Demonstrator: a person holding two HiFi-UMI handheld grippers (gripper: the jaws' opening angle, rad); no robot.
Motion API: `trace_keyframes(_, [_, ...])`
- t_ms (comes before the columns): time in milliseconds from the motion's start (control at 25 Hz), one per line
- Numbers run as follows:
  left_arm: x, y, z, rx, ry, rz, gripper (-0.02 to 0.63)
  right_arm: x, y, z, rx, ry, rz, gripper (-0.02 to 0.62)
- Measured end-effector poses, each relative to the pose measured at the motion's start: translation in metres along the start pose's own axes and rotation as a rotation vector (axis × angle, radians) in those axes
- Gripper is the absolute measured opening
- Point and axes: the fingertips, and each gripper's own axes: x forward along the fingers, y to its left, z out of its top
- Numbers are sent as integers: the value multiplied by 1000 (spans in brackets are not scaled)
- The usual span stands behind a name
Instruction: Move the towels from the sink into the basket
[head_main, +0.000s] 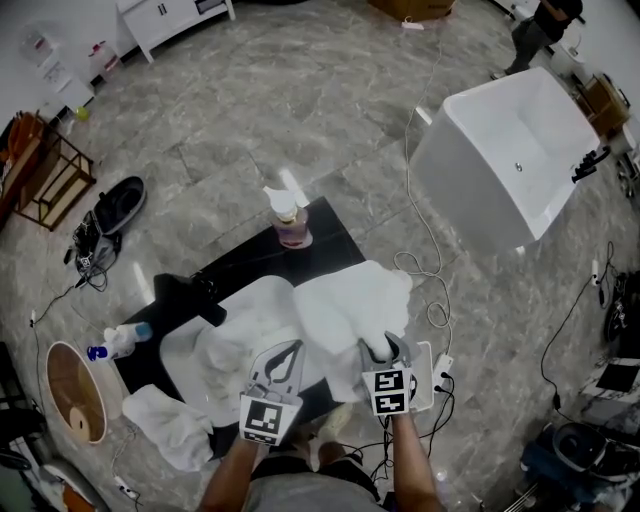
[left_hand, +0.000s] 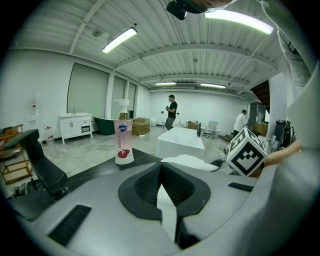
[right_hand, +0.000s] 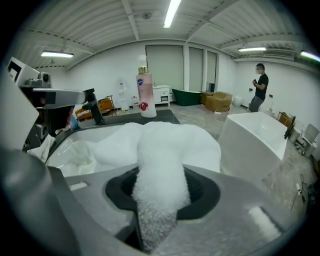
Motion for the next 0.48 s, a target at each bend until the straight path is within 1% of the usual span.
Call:
trace_keyframes(320, [-11,-3,19,31,-29,6,9,-15,1,10,6,-42,-10,149])
trace_keyframes(480, [-19,-5,34,56,-55,10,9,-34,0,23,26,-94,-22,144])
